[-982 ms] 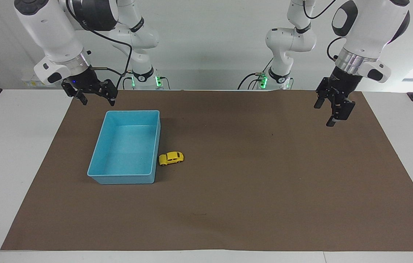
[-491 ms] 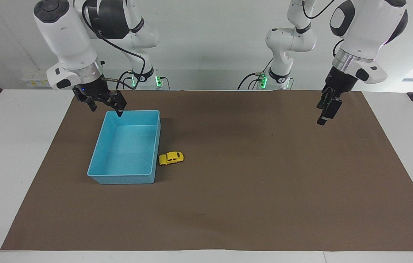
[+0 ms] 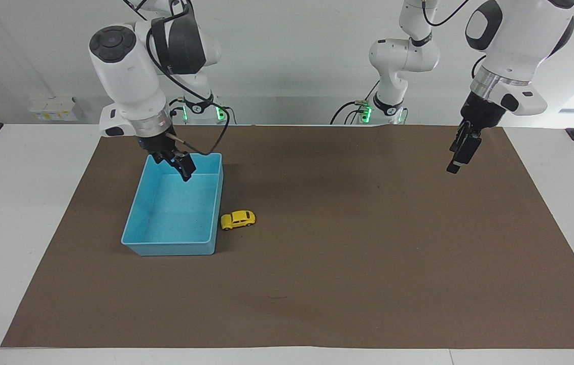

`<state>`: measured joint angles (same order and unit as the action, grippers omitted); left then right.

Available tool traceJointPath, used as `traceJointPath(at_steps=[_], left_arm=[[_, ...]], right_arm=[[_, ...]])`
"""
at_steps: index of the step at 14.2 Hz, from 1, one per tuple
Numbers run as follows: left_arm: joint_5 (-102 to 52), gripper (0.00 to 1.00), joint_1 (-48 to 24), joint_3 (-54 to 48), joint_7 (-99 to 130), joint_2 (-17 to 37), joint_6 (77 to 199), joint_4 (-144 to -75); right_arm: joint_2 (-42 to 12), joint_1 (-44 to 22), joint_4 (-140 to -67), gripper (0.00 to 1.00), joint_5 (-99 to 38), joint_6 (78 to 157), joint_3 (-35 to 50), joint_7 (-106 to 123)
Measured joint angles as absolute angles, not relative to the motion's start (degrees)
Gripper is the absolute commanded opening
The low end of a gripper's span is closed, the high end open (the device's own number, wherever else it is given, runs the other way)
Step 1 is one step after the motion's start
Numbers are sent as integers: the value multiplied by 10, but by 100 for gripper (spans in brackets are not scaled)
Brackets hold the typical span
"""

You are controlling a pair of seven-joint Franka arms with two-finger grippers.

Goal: Wind up and store yellow beetle car
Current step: 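Retract the left gripper while the right gripper reaches toward the car, then lower the right gripper onto the yellow car and close it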

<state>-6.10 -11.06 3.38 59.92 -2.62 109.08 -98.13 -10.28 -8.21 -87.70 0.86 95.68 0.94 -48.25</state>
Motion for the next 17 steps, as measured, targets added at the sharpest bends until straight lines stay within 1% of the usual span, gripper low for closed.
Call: traceJointPath(at_steps=[4,10,14,17], left_arm=[[-59,100,-110,33,463,-26,1090,-976],[-57,100,-109,34,298,-26,1082,-970],[-57,100,-107,36,159,-28,1012,-969],[-49,100,-106,36,60,-34,974,-969]], right_arm=[[-128,-118,-892,100,10,1003,10,-648],[-148,-157,-943,100,39,1086,10,-852],[-181,-181,-947,100,61,1121,10,-949],[-222,-210,-958,100,116,1163,10,-1046]])
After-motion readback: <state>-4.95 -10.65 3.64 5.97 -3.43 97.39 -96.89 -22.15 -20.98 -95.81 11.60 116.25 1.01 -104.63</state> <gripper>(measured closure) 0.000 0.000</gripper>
